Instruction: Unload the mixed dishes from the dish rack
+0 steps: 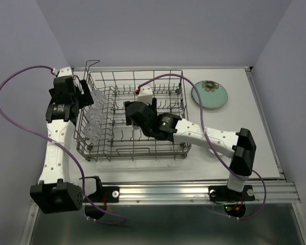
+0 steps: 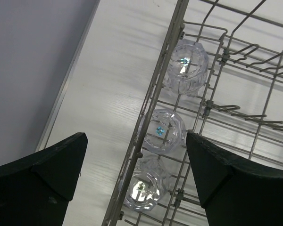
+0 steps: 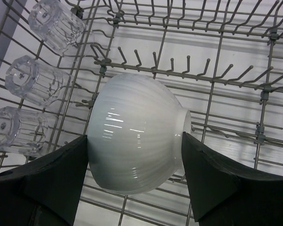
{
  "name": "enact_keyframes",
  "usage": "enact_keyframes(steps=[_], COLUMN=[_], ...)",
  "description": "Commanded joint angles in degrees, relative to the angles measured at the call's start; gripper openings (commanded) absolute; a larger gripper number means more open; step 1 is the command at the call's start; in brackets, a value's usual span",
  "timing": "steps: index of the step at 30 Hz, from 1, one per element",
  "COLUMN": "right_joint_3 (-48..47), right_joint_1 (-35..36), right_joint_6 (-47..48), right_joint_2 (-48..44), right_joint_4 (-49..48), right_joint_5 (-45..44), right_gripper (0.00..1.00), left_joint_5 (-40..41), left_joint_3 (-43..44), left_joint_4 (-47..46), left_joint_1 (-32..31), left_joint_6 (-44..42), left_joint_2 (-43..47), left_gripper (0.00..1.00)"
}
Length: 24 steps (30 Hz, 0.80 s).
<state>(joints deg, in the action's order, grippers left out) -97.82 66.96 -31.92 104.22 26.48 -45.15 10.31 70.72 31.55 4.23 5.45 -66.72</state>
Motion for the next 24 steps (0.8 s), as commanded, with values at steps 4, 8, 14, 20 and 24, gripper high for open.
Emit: enact_keyframes(steps=[4,8,14,20,24], right_joint_3=[6.32,11.24,18.27,21.35,22.15], right_joint_1=[-7.71,-13.42,-24.82,-36.53,-40.41], right_joint_6=[-1.03,-2.97,-7.01,-16.58,-23.43], right_joint_2=[-10.34,-13.95,-21.25,-22.23,-20.99], right_joint_4=[-12.41,-16.98,-25.15,-34.73,-42.36], right_joint_5=[13.83,23.07,40.46,64.01,77.28], right_gripper=[0.01,0.01,0.01,0.01,0.01], left_joint_5=[-10.03,-20.3,-39.1,-40.81,-37.29], left_joint_3=[13.64,18.92,12.61,5.13,2.77], left_joint_4=[2.55,1.68,-8.51,-18.97,-22.49], left_joint_1=[0.08,-0.01,-1.32,-13.15,-20.92], left_joint_6=[2.54,4.21,9.13,13.53,14.5], left_joint_2=[3.97,3.61,5.81,7.22,5.38], left_gripper=[0.99,0.99,0.99,0.99,0.99])
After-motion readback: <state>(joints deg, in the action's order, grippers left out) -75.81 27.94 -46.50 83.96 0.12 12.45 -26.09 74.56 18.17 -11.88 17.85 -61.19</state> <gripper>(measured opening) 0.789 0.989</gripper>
